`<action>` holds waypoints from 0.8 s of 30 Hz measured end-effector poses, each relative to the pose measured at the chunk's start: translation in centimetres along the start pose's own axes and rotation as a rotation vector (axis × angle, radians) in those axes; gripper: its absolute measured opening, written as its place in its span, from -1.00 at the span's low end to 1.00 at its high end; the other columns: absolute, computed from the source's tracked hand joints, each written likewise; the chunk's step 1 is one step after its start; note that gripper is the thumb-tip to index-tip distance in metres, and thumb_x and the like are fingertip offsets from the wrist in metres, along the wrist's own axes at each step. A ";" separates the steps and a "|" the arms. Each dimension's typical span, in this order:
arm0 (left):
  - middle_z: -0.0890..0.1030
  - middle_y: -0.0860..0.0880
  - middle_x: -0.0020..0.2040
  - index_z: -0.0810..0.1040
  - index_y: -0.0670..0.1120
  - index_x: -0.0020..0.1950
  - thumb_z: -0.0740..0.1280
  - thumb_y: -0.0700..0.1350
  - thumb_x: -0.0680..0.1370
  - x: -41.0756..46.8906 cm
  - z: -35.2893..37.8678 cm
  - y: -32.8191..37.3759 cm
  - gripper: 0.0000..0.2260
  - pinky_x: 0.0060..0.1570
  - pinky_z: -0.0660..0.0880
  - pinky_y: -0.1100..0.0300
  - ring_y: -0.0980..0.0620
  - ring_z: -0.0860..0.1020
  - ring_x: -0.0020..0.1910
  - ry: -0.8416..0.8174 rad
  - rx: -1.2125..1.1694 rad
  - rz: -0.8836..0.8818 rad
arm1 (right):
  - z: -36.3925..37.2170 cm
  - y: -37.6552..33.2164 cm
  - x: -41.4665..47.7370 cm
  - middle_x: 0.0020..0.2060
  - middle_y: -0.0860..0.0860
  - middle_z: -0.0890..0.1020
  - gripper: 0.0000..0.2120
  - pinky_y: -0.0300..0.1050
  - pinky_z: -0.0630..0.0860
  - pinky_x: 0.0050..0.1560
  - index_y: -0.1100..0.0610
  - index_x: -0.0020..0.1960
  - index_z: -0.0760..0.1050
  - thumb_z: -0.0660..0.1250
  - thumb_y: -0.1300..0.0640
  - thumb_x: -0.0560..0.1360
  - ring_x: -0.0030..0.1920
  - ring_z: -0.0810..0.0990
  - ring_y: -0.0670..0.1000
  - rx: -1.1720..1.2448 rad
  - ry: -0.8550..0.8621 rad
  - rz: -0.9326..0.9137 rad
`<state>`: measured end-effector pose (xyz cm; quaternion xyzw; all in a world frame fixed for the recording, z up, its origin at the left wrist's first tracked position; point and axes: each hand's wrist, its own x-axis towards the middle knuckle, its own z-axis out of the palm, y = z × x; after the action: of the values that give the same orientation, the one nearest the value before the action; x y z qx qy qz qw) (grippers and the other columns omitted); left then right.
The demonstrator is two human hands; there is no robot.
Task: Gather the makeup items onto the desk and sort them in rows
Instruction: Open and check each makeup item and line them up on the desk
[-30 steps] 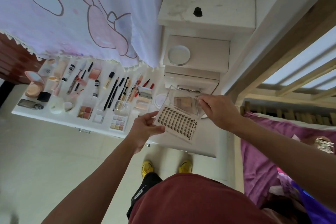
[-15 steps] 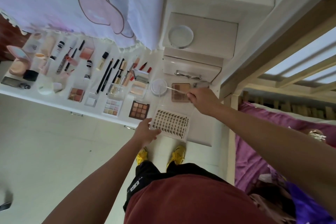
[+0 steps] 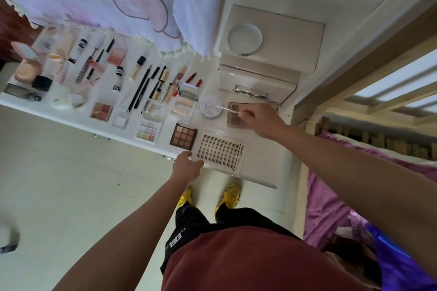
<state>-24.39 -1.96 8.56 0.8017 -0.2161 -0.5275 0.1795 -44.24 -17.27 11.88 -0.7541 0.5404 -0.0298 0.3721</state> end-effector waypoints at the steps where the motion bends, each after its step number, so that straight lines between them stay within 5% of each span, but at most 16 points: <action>1: 0.59 -0.16 0.03 0.34 -0.16 0.43 0.37 -0.18 0.46 -0.1 0.0 0.1 -0.46 0.11 0.57 -0.10 -0.17 0.65 -0.09 -0.001 -0.022 -0.012 | -0.1 0.3 -0.1 -0.31 -0.06 0.57 -0.78 -0.07 0.43 -0.18 -0.04 -0.18 0.54 0.24 -0.03 0.60 -0.26 0.53 -0.03 0.054 0.015 0.024; 6: 0.54 -0.18 0.11 0.33 -0.18 0.42 0.38 -0.21 0.48 0.3 0.0 0.2 -0.48 0.13 0.56 -0.11 -0.19 0.65 -0.09 0.001 -0.099 -0.057 | -0.7 2.8 -0.4 -0.33 0.06 0.60 -0.61 -0.03 0.50 -0.13 0.09 -0.27 0.50 0.17 -0.09 0.63 -0.29 0.57 0.03 0.141 0.084 0.114; 12: 0.52 -0.21 0.20 0.33 -0.22 0.41 0.38 -0.26 0.48 0.8 0.5 0.6 -0.48 0.11 0.58 -0.09 -0.18 0.64 -0.05 0.000 -0.181 -0.100 | -1.0 5.2 -1.2 0.01 0.05 0.66 -0.82 0.02 0.54 0.01 0.06 0.11 0.59 0.29 0.04 0.58 -0.01 0.61 0.12 -0.131 0.100 0.141; 17: 0.52 -0.25 0.15 0.29 -0.24 0.42 0.38 -0.27 0.47 1.1 0.9 0.8 -0.45 0.09 0.58 -0.13 -0.16 0.63 -0.11 0.001 -0.254 -0.167 | -0.4 5.0 0.6 0.39 0.01 0.42 -0.46 0.01 0.50 0.05 0.08 0.40 0.38 0.38 -0.04 0.48 0.21 0.53 0.13 -0.419 -0.062 0.016; 24: 0.50 -0.25 0.20 0.20 -0.16 0.46 0.37 -0.25 0.50 0.9 1.7 1.2 -0.41 0.08 0.59 -0.13 -0.11 0.61 -0.23 -0.033 -0.362 -0.201 | 0.9 3.6 3.9 0.47 0.06 0.28 -0.14 0.01 0.52 -0.02 0.12 0.48 0.18 0.46 -0.22 0.36 0.17 0.55 0.19 -0.572 -0.183 -0.066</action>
<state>-25.81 -3.55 7.85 0.7651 -0.0397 -0.5862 0.2633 -45.09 -20.52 7.70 -0.8451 0.4662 0.1794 0.1906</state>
